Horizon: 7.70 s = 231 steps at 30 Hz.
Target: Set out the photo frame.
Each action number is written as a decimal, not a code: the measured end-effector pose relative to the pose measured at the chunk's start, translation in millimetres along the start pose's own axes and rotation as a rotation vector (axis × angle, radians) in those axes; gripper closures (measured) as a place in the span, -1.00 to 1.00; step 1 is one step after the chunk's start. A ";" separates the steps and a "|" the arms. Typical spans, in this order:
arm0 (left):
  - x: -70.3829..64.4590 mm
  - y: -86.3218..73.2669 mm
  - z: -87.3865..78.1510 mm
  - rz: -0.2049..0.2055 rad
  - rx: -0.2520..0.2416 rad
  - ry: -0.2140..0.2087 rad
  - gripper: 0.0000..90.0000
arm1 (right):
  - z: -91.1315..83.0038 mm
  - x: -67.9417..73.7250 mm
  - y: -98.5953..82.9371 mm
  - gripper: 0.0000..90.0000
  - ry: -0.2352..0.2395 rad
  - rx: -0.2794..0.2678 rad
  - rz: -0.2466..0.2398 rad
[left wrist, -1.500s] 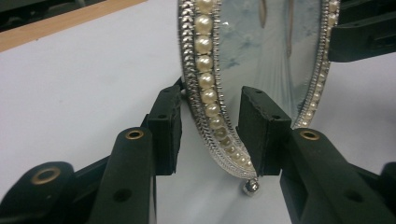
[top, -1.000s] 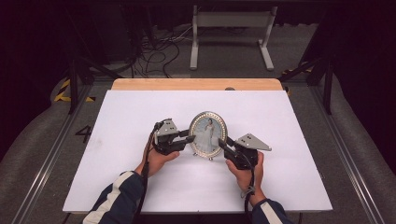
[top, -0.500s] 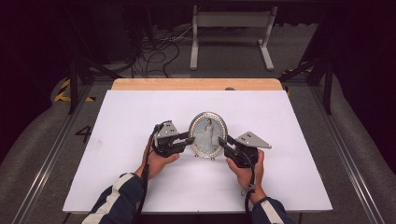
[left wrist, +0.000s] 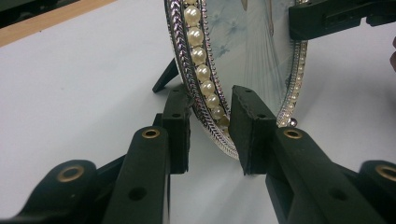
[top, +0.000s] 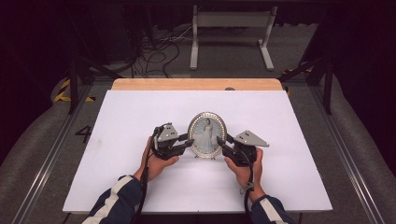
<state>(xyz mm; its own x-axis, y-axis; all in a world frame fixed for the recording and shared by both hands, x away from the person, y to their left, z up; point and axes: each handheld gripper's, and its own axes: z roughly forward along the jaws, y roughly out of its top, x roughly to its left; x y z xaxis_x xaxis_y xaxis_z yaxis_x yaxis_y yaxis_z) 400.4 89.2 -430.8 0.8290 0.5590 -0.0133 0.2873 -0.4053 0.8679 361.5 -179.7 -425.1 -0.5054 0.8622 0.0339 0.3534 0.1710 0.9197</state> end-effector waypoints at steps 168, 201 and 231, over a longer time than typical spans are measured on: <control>-6.1 -60.5 -105.6 0.248 0.150 0.184 -0.80 | -62.1 -26.2 -31.7 -0.67 -0.056 0.207 -0.403; 12.2 -103.8 -144.5 0.148 0.177 0.245 -0.82 | -90.6 -55.3 -50.6 -0.68 -0.109 0.212 -0.330; 21.7 -131.8 -171.8 0.003 0.131 0.256 -0.82 | -105.4 -71.2 -71.2 -0.69 -0.104 0.184 -0.226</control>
<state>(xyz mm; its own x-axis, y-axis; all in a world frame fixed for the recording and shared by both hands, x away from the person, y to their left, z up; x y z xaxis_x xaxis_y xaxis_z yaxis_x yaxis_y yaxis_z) 298.1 279.1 -460.1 0.6864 0.7156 0.1294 0.3584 -0.4877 0.7960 289.3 -303.5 -451.7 -0.5072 0.8352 -0.2124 0.3828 0.4391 0.8128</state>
